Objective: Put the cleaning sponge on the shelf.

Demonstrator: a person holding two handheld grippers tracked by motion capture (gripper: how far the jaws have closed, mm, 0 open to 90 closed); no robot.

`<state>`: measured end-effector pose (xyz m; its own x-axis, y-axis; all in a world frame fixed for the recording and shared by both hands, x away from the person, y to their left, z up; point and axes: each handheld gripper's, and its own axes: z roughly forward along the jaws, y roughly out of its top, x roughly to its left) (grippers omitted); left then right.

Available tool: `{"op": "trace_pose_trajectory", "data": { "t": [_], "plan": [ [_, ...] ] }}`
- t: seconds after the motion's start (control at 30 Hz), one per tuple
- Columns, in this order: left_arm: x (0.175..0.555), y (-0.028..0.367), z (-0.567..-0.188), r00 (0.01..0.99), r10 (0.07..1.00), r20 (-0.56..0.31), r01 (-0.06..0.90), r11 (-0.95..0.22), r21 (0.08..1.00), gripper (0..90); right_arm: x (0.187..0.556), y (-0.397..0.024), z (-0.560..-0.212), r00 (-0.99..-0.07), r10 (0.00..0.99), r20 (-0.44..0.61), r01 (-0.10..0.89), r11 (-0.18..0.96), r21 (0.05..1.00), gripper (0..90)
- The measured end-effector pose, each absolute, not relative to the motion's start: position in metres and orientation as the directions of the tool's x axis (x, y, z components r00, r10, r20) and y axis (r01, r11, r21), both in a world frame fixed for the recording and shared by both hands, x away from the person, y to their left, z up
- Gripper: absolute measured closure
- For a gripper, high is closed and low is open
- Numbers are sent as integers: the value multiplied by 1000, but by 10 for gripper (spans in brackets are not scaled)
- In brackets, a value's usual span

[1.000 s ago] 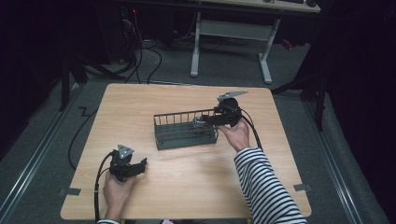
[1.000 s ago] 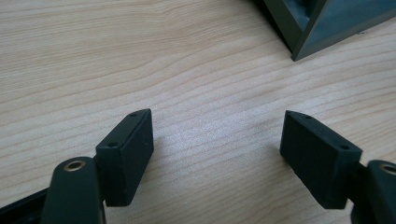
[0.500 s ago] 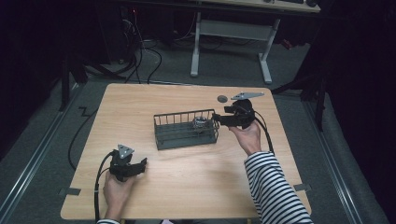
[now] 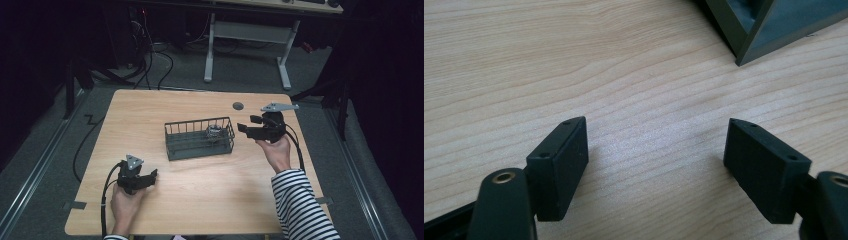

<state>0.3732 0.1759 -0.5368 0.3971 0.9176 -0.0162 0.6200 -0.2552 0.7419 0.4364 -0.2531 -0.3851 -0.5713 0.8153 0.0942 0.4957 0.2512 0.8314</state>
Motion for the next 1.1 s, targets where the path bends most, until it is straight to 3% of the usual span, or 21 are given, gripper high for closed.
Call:
{"op": "trace_pose_trajectory", "data": {
  "t": [0.73, 1.1],
  "plan": [
    [373, 176, -537, 398, 917, -18, 620, -255, 742, 265, 383, -304, -385, -536, 828, 166, 454, 118, 883, 354],
    [373, 176, -537, 398, 917, -18, 620, -254, 742, 265, 365, -314, -394, -534, 828, 173, 455, 109, 884, 355]
  ]
}}
